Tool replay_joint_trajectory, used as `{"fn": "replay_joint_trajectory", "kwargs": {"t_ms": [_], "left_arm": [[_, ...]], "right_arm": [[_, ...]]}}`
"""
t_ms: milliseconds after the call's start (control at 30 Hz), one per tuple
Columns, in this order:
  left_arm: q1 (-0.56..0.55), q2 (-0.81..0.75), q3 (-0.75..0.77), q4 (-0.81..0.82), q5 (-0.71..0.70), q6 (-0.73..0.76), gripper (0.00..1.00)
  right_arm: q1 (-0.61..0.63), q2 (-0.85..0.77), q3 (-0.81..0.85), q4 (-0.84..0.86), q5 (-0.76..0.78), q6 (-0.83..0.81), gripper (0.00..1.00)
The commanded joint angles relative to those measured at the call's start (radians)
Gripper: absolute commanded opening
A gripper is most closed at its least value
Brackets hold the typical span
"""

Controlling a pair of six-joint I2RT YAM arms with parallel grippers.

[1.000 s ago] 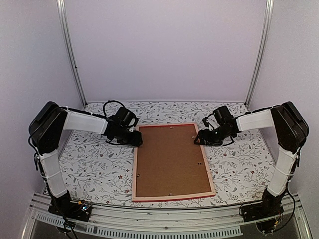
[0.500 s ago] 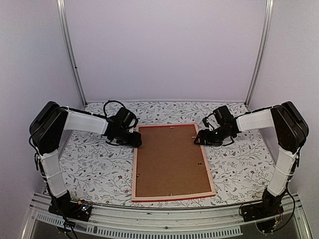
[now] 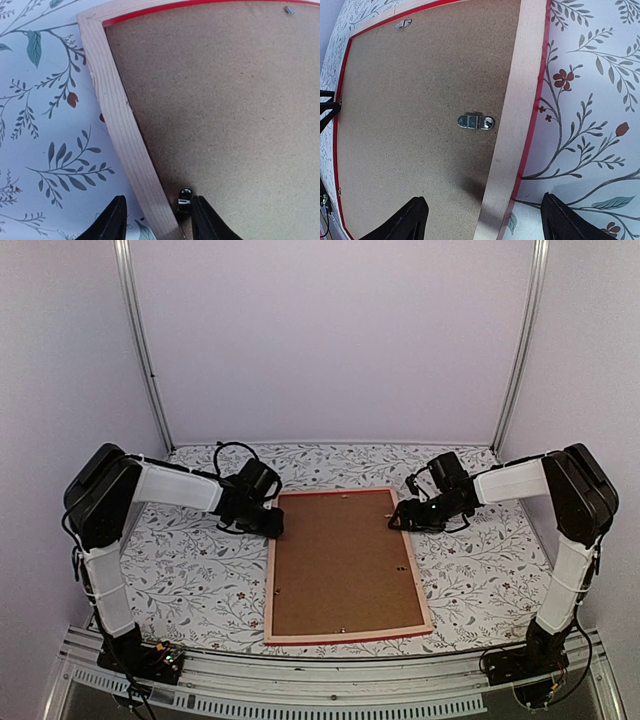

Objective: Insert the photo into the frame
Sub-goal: Press the fastener onto the backboard.

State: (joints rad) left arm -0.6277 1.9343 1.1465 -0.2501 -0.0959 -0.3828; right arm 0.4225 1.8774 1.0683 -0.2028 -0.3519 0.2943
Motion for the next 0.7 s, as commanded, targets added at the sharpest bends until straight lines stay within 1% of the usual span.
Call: {"fn": "replay_joint_trajectory", "kwargs": {"t_ms": [0,667], "left_arm": [[-0.006,0.024,0.015,-0.018,-0.031,0.014,0.44],[-0.003,0.025,0.013,0.023,0.009,0.034,0.2]], "right_arm": [[-0.004,0.05,-0.014,-0.034,-0.004,-0.001,0.82],[-0.004,0.046,-0.023,-0.036,0.005,-0.007,0.82]]}}
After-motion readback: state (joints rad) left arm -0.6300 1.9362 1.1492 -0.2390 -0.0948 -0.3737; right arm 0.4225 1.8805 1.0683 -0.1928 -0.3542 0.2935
